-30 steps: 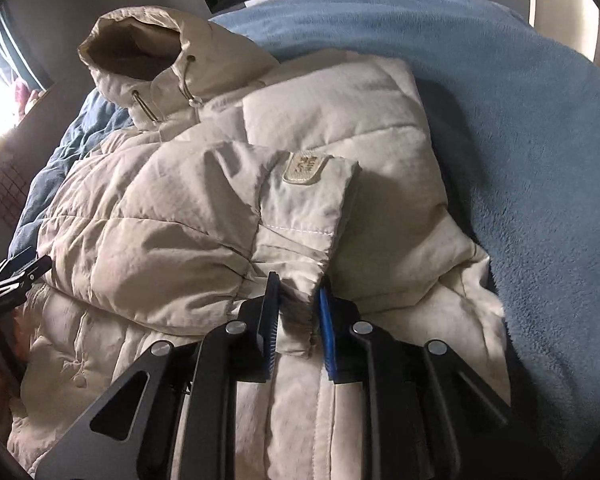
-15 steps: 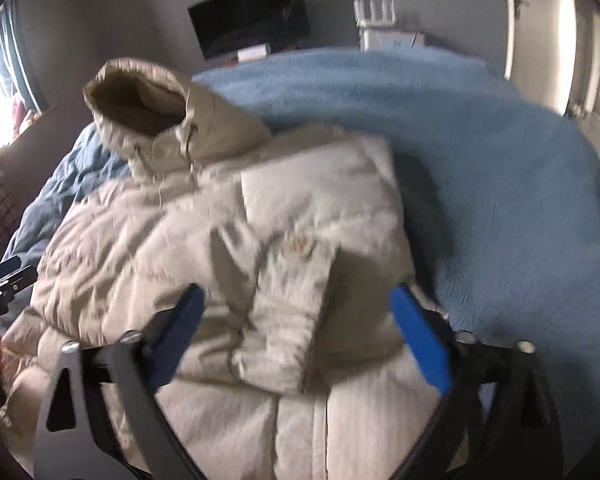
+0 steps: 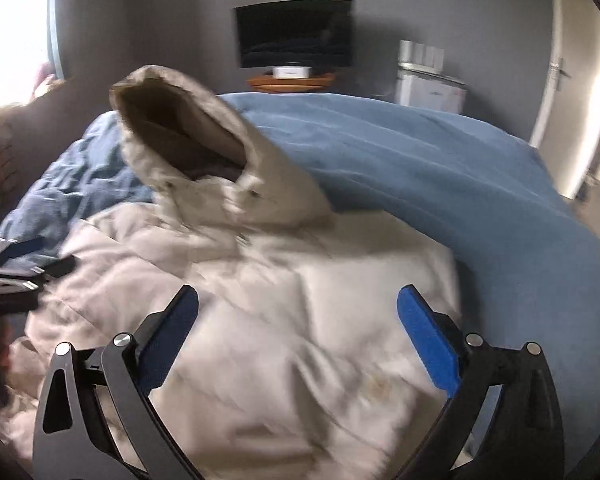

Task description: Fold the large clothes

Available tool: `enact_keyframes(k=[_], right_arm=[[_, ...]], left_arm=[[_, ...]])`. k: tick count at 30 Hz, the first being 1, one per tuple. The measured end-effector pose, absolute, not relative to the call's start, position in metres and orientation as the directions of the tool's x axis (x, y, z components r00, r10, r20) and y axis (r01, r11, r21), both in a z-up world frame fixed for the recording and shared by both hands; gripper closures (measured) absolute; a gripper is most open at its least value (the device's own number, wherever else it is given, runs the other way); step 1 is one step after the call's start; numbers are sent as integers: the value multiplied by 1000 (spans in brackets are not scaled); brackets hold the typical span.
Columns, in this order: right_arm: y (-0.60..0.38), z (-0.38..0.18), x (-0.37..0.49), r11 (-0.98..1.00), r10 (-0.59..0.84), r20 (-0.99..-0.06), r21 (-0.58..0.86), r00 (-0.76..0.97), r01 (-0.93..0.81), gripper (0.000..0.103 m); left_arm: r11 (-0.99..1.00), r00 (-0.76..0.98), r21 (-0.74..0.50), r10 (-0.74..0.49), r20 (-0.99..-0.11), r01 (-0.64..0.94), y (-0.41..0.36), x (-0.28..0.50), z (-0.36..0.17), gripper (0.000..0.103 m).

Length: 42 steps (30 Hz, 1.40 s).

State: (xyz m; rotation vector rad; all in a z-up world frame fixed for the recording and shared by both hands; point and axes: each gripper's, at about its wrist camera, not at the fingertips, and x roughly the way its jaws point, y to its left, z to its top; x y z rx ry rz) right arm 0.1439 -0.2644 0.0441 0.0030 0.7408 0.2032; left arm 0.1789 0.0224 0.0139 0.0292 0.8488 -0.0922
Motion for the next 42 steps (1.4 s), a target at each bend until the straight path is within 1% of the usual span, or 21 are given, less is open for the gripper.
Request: enact_keyframes(k=[2, 7, 10, 12, 13, 16, 17, 18, 19, 21, 24, 27, 30, 33, 35, 36, 37, 39, 40, 41, 42], right_arm=[[-250, 48, 165, 973, 212, -665, 72, 716, -220, 8], [-227, 59, 224, 973, 200, -633, 36, 748, -229, 8], [-215, 59, 259, 975, 194, -639, 42, 744, -218, 9], [-202, 58, 280, 972, 186, -652, 15, 735, -233, 27], [-196, 57, 287, 971, 175, -657, -7, 733, -238, 29], [-179, 51, 302, 962, 145, -677, -74, 721, -262, 46], [-176, 47, 305, 961, 132, -683, -91, 718, -263, 62], [-175, 45, 305, 959, 118, -680, -110, 723, -260, 70], [-177, 45, 302, 960, 111, -670, -119, 734, -253, 83], [-188, 45, 290, 960, 159, -646, -73, 746, -269, 91], [-203, 42, 268, 958, 185, -611, -61, 769, -279, 95], [-220, 38, 245, 959, 213, -584, -28, 783, -282, 96], [-242, 23, 222, 959, 238, -581, 12, 778, -284, 96], [-252, 10, 210, 959, 251, -599, 47, 761, -279, 96], [-257, 2, 207, 957, 273, -607, 91, 746, -276, 96], [-257, -1, 206, 954, 287, -614, 110, 735, -280, 96], [-256, -2, 204, 951, 296, -617, 120, 730, -284, 96], [-254, -4, 200, 951, 300, -630, 136, 716, -278, 94], [-255, -5, 198, 951, 301, -635, 143, 712, -274, 94], [-256, -5, 195, 950, 306, -641, 154, 704, -272, 90], [-258, -4, 191, 948, 313, -647, 164, 695, -274, 83]], left_arm=[[995, 644, -39, -92, -760, 95, 28, 192, 14, 7], [990, 654, -116, -140, -743, 80, 50, 222, 27, 7], [994, 658, -85, -107, -745, 66, 61, 241, 33, 7], [999, 664, -16, -38, -747, 39, 68, 254, 34, 7], [1000, 665, -4, -22, -746, 30, 71, 258, 35, 7], [1000, 660, -22, -21, -751, 7, 83, 266, 35, 7], [999, 661, -38, -28, -750, 0, 86, 266, 36, 7], [999, 664, -50, -36, -747, -2, 88, 265, 36, 7], [998, 668, -66, -50, -742, 1, 90, 263, 36, 7], [997, 676, -83, -66, -734, 7, 91, 261, 35, 7], [995, 685, -97, -91, -723, 30, 87, 259, 36, 7], [995, 707, -93, -95, -701, 42, 82, 255, 42, 7], [999, 761, -26, -52, -647, 46, 73, 248, 55, 7], [994, 799, 88, 3, -601, 62, 58, 240, 63, 8], [978, 805, 171, 8, -593, 116, 41, 229, 62, 29], [967, 801, 206, 3, -599, 151, 33, 224, 60, 59], [954, 793, 242, 6, -609, 178, 24, 217, 57, 80], [930, 804, 311, 30, -594, 195, 11, 194, 52, 88], [931, 803, 302, 14, -595, 208, 9, 183, 51, 90], [934, 801, 287, 1, -599, 213, 9, 175, 51, 90], [942, 796, 260, -12, -605, 212, 10, 165, 50, 91]])
